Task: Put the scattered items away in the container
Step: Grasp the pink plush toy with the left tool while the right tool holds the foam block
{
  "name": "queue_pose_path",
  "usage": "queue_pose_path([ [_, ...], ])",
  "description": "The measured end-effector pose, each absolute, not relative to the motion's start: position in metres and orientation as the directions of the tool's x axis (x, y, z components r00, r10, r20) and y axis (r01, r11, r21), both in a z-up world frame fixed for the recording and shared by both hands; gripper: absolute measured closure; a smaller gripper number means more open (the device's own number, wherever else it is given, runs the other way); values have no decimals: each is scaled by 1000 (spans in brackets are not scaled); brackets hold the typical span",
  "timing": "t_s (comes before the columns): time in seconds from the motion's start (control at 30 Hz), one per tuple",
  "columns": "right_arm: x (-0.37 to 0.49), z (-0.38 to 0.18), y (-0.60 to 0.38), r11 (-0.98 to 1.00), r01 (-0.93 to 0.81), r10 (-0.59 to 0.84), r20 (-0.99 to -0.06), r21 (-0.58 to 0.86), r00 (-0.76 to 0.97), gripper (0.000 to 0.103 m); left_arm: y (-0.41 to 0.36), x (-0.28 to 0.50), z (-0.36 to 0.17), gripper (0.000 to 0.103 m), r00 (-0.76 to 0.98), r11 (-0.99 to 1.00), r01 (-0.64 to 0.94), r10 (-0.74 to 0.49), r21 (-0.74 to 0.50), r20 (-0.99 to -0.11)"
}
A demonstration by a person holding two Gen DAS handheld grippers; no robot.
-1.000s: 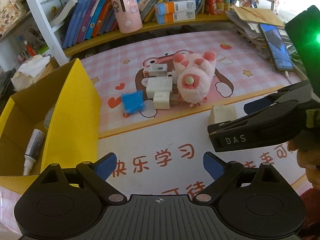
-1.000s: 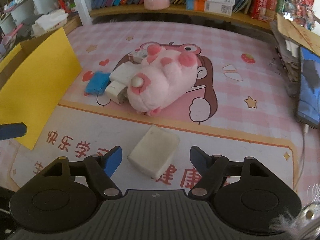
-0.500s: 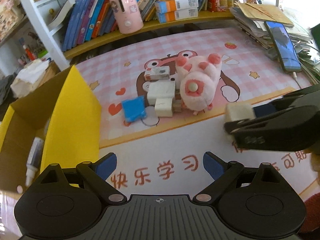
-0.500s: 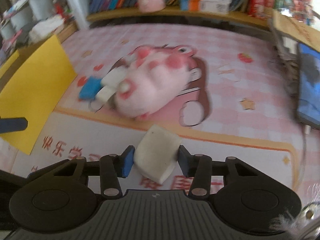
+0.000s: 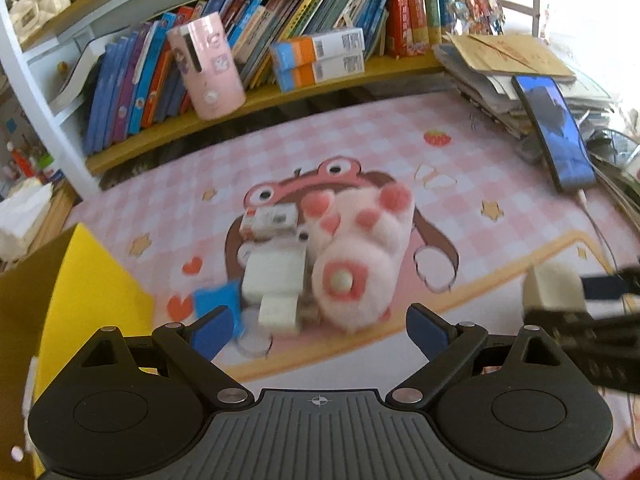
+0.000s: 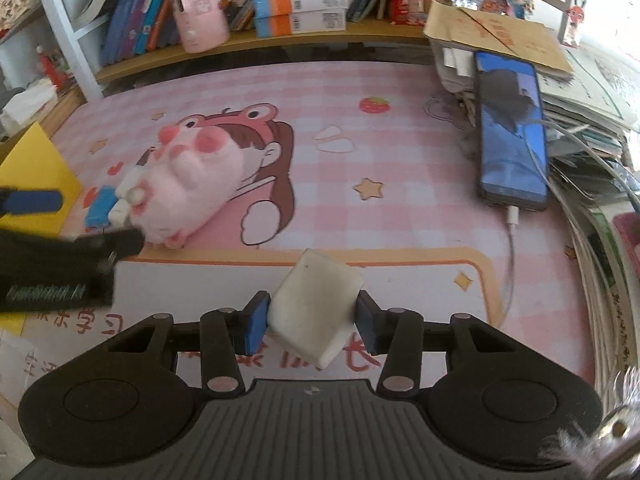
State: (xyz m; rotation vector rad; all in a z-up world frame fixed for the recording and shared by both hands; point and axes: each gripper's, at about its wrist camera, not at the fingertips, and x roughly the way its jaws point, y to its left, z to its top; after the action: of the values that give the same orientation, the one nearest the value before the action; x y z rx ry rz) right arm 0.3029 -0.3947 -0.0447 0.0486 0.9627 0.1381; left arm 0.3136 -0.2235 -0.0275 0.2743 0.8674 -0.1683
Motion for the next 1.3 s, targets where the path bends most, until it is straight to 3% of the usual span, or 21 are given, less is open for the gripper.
queue_pose_path([
  [0.57,303,-50,-399,989,-114,145,-828,98,542,59,-254,379,-58,14,630,945,301,-95,130,-771],
  [0.6,303,-50,-399,988,-116,145,-828,97,541,59,-255,379,-60,16,628,944,304,-96,131,-772],
  [0.67,303,-51,-399,988,-121,146,-830,96,539,59,-258,380,-63,30,618,941,311,-92,135,-781],
  [0.87,301,-50,-399,987,-127,148,-828,94,541,59,-259,373,-62,45,618,938,321,-103,131,-780],
  [1.3,286,-38,-378,972,-215,201,-799,92,566,59,-238,319,-20,46,645,954,297,-180,27,-743],
])
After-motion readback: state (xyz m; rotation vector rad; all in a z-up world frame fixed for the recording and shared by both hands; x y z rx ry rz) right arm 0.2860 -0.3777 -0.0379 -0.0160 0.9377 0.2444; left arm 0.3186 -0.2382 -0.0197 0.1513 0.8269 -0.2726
